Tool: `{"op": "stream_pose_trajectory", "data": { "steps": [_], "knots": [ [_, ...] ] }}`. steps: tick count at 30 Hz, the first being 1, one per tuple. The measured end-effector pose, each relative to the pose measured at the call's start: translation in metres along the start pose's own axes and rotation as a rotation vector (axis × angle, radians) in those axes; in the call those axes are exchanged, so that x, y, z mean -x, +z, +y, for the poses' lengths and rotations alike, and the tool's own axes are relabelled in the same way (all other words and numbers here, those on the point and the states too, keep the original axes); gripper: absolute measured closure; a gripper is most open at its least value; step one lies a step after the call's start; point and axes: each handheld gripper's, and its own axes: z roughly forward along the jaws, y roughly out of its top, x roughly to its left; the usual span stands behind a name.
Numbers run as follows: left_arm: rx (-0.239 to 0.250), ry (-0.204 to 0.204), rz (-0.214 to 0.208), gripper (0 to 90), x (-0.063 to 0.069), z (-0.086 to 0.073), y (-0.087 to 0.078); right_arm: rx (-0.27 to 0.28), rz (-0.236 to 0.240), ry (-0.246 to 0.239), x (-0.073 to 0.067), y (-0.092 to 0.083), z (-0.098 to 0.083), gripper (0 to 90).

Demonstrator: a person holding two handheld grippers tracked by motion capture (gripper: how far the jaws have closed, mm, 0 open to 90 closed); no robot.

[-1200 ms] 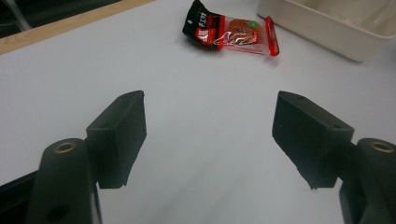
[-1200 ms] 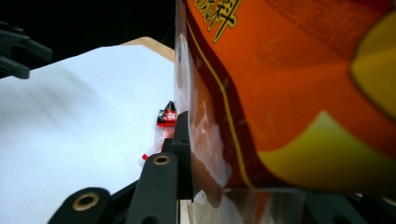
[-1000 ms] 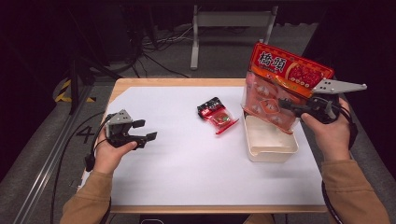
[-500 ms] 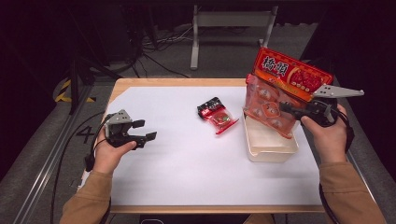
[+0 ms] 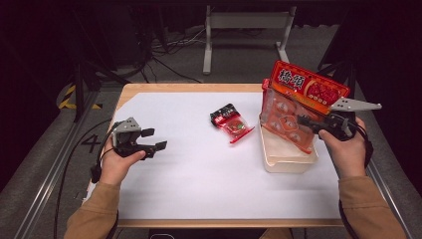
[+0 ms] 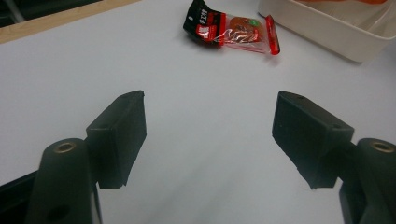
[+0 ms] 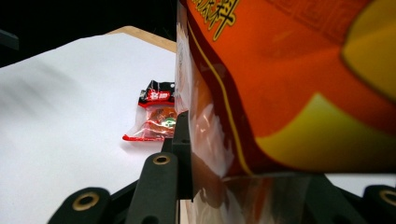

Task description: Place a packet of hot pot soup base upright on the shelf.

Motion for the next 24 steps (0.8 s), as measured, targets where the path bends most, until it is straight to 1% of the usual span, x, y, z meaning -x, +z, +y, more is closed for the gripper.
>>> {"op": "stream_pose_trajectory", "data": {
  "steps": [2, 4, 7, 9, 10, 11, 14, 15, 18, 20, 22, 24],
  "knots": [
    [-0.002, -0.001, -0.001, 27.3, 0.000, 0.000, 0.000, -0.002, 0.001, 0.003, 0.001, 0.002, -0.002, 70.9],
    [-0.004, 0.004, 0.000, 27.3, -0.001, 0.000, -0.001, -0.010, -0.002, -0.003, 0.001, 0.003, -0.003, 70.9],
    [-0.004, 0.000, 0.001, 27.2, -0.001, -0.001, -0.001, -0.018, -0.007, -0.009, 0.001, 0.006, -0.005, 70.9],
    [-0.002, 0.000, 0.004, 27.2, -0.001, 0.000, -0.001, -0.026, -0.008, -0.007, 0.001, 0.009, -0.007, 70.9],
    [-0.001, -0.005, 0.001, 27.1, -0.001, -0.001, -0.001, -0.026, -0.008, -0.002, 0.001, 0.010, -0.008, 70.8],
    [0.001, -0.006, 0.001, 27.1, -0.001, -0.001, -0.001, -0.027, -0.010, -0.003, 0.002, 0.010, -0.010, 70.8],
    [0.000, -0.007, 0.000, 27.1, -0.001, -0.001, -0.001, -0.030, -0.012, 0.016, 0.004, 0.011, -0.013, 70.8],
    [-0.003, 0.000, 0.002, 27.1, -0.002, -0.001, -0.001, -0.038, -0.011, 0.020, 0.004, 0.012, -0.014, 70.8],
    [-0.005, -0.008, -0.003, 27.1, -0.001, -0.001, -0.001, -0.065, -0.009, 0.011, 0.004, 0.015, -0.018, 70.8],
    [-0.005, -0.007, -0.002, 27.1, -0.001, -0.001, 0.000, -0.061, -0.002, 0.021, 0.004, 0.015, -0.019, 70.8],
    [-0.003, -0.010, -0.002, 27.1, -0.001, -0.001, 0.000, -0.065, 0.000, 0.022, 0.004, 0.015, -0.021, 70.8],
    [-0.006, -0.004, -0.001, 27.1, -0.001, -0.001, 0.001, -0.074, 0.006, 0.019, 0.005, 0.016, -0.023, 70.8]
  ]
}}
